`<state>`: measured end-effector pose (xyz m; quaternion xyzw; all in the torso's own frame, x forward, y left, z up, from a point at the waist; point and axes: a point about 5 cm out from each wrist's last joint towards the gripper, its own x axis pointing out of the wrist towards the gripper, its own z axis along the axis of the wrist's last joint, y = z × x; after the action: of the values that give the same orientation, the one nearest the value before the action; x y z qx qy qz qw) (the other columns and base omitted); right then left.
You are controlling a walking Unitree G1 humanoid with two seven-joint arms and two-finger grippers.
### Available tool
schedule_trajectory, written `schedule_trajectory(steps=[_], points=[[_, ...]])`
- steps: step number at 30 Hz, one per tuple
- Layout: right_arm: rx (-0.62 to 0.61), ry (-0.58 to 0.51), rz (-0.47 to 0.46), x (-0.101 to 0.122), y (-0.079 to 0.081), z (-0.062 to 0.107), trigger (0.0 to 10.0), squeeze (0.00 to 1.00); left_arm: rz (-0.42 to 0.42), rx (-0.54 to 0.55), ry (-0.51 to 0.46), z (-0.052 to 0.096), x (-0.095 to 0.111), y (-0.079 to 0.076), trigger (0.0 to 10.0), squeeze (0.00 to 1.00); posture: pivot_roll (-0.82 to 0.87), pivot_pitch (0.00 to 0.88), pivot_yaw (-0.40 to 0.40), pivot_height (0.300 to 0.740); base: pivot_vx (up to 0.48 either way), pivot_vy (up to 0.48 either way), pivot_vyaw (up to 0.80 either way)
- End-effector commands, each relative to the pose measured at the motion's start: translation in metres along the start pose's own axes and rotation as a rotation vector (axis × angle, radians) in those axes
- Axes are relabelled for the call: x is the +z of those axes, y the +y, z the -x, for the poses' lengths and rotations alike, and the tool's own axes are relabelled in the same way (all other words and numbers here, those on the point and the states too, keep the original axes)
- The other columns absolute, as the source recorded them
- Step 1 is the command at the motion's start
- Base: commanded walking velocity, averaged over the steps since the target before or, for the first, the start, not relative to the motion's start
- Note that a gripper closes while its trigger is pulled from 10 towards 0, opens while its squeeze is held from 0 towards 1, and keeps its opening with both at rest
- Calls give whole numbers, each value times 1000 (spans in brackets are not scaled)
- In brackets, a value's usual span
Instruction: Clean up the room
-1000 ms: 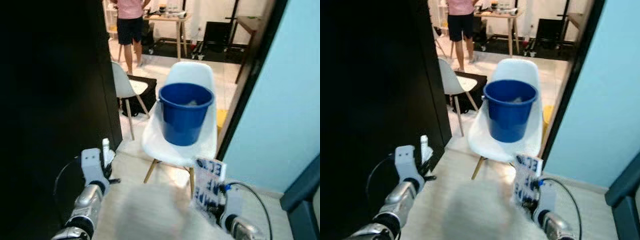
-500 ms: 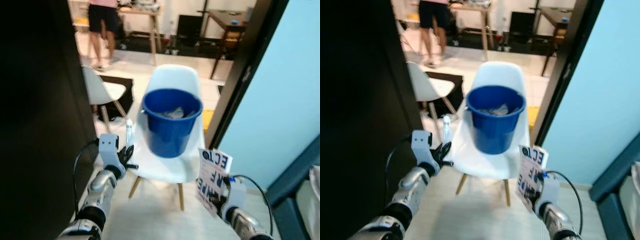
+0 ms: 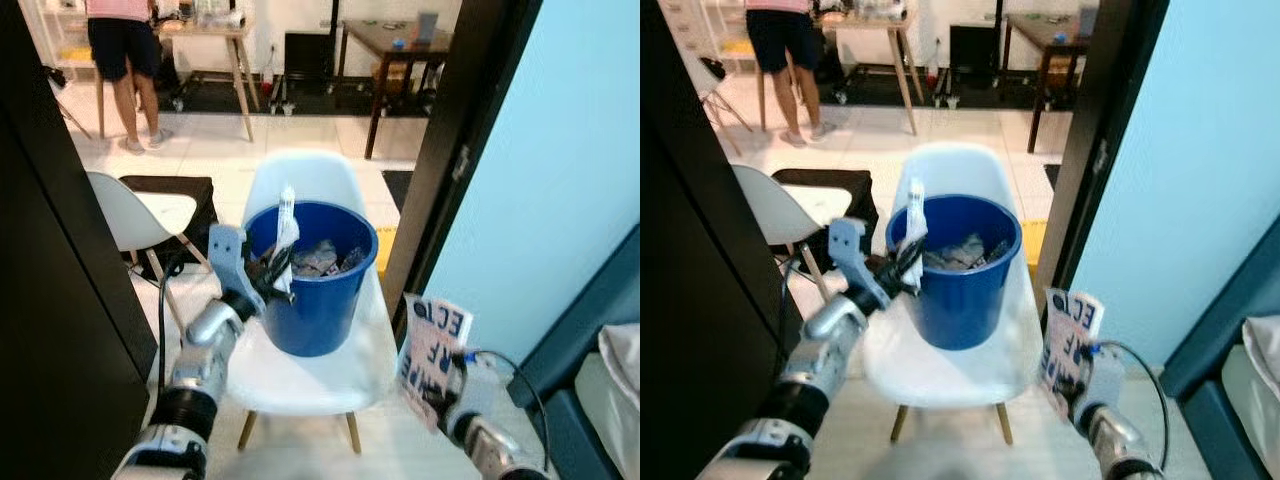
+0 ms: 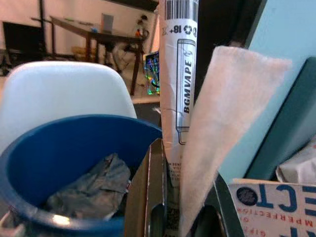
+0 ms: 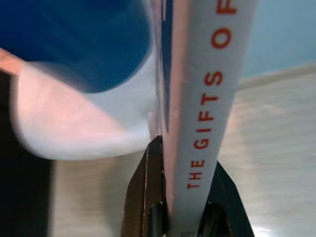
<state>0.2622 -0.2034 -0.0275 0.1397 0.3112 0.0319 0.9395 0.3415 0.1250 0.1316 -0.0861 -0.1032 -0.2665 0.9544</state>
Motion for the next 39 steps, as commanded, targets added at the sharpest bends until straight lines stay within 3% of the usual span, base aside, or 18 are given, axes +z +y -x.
schedule_trajectory(steps=[1,5,8,11,16,17,18,19,20,25,28,29,30,34,39], points=[[-37,0,13,2,-12,4,10000,0,10,-47,10,-4,-2,-10,10000,0,-34,0,-28,740,398,0,-738],[-50,12,21,-1,-14,5,10000,0,-11,-51,14,-4,1,-10,10000,0,-37,0,-28,740,386,0,-744],[-73,50,36,-8,-18,8,10000,0,-47,-143,49,-4,2,-17,10000,0,-38,0,-28,740,358,0,-738],[-86,67,43,-11,-20,9,10000,0,-62,-161,74,-4,1,-19,10000,0,-41,0,-27,740,309,0,-742],[-149,116,66,-22,-28,15,10000,0,-201,-157,122,-5,3,-13,10000,0,-45,0,-25,740,0,0,-726],[-182,134,50,-29,-34,19,10000,0,-314,-89,159,-5,5,-2,10000,0,-45,0,-25,740,0,0,0],[-189,149,41,-34,-36,21,10000,0,-369,-55,185,-6,6,5,10000,0,-47,0,-27,740,0,0,0],[-189,149,41,-34,-36,21,10000,0,-369,-55,185,-6,6,5,10000,0,-47,0,-27,740,0,0,0],[-201,179,33,-42,-39,25,10000,0,-443,-6,222,-5,6,13,10000,0,-46,0,-28,740,0,0,0],[-215,222,35,-53,-42,30,10000,0,-519,67,321,-3,-1,24,10000,0,-48,0,-28,740,0,0,0],[-214,243,20,-62,-43,34,10000,0,-614,185,479,5,-16,39,10000,0,-48,0,-28,740,0,0,0],[-214,243,20,-62,-43,34,10000,0,-614,185,479,5,-16,39,10000,0,-48,0,-28,740,0,0,0],[-203,244,9,-65,-41,35,10000,0,-613,238,576,13,-28,45,10000,0,-60,0,-25,740,0,0,0],[-209,250,4,-68,-42,37,10000,0,-615,311,639,23,-39,52,10000,0,-73,0,-22,740,0,0,0],[-207,241,-1,-66,-44,37,10000,0,-632,367,643,27,-42,55,10000,0,-76,0,-22,740,0,0,0]])
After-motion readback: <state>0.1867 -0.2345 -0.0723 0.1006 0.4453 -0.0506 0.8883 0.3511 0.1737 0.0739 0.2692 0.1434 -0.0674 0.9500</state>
